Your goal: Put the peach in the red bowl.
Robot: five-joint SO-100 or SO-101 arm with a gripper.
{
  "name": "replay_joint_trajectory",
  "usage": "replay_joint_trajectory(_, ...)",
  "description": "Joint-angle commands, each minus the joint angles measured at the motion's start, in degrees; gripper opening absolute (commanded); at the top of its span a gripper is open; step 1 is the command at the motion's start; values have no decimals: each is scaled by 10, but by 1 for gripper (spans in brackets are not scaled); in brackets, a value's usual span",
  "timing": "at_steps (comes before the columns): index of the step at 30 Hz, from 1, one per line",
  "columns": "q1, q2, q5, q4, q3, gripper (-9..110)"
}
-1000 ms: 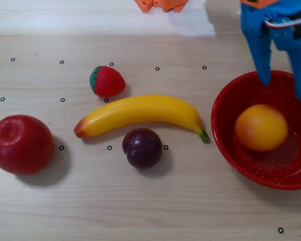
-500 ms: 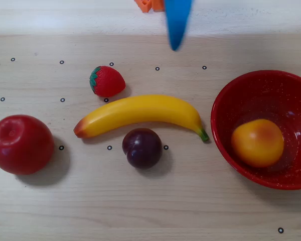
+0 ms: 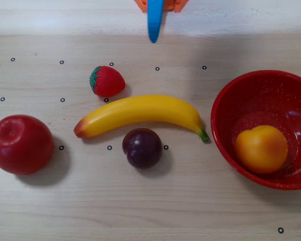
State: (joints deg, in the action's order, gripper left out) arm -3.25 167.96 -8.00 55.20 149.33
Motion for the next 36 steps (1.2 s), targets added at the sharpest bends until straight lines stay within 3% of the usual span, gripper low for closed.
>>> replay_joint_trajectory(1, -11, 54, 10, -31, 19, 0)
replay_joint_trajectory(8, -12, 164, 17, -97, 164, 0)
replay_joint_trajectory(17, -24, 171, 10, -210, 294, 0)
replay_joint_trajectory(28, 2, 171, 62, -70, 294, 0)
replay_joint_trajectory(36, 2, 171, 83, -51, 294, 0)
